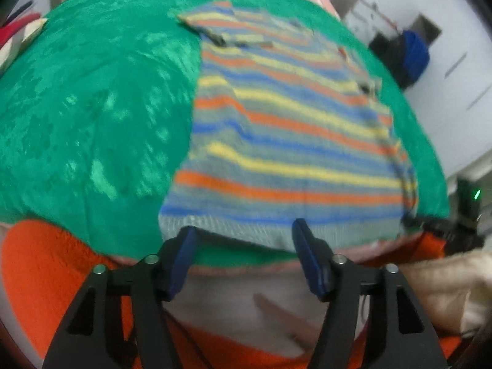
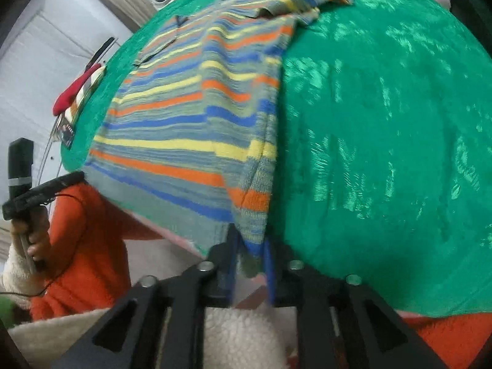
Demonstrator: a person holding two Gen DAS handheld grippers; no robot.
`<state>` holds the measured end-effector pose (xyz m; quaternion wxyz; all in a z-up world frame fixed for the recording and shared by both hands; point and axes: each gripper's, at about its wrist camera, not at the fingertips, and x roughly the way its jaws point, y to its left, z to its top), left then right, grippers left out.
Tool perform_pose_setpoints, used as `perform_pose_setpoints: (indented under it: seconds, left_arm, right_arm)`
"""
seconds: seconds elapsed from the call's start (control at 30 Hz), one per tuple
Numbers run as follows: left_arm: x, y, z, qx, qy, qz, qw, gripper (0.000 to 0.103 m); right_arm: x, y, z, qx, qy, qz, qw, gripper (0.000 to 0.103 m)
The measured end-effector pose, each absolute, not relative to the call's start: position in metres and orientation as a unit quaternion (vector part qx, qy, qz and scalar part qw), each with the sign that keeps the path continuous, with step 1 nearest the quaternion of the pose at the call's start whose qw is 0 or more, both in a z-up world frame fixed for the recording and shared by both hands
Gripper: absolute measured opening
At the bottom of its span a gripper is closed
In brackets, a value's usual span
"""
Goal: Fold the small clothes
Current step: 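Grasp the sweater hem with the right gripper while the left gripper grasps the hem too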
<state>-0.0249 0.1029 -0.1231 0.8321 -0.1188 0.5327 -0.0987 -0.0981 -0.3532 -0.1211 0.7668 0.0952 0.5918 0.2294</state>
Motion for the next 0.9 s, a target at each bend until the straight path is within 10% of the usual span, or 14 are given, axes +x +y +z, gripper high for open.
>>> perform_pose_setpoints:
  seconds: [0.2, 0.6, 0.7, 0.77, 0.8, 0.9]
  left_arm:
    - [0.006, 0.126, -0.144, -0.105, 0.554, -0.021, 0.825, 0.072]
    - [-0.024, 0.168, -0.098, -0.128, 0.496, -0.067, 0.856, 0.09]
    - [-0.007, 0.155, -0.135, -0.099, 0.55, -0.052, 0.828, 0.065]
    - [0.002, 0.132, -0.162, -0.051, 0.593, -0.055, 0.802, 0.031]
    - [0.003, 0.122, -0.168, -0.032, 0.596, -0.053, 0.801, 0.005]
    - [-0.008, 0.115, -0.154, -0.028, 0.59, -0.062, 0.805, 0.004]
  right_arm:
    - [-0.09, -0.371, -0.13, 0.18, 0.583, 0.254, 0.751, 0.061]
    - [-0.088, -0.362, -0.131, 0.184, 0.599, 0.259, 0.735, 0.062]
    - [-0.084, -0.352, -0.134, 0.162, 0.603, 0.259, 0.737, 0.056]
    - [-0.084, -0.346, -0.13, 0.136, 0.606, 0.258, 0.74, 0.009]
    - [-0.085, -0.347, -0.125, 0.128, 0.605, 0.254, 0.744, 0.006]
    - [-0.09, -0.357, -0.107, 0.13, 0.606, 0.237, 0.748, 0.005]
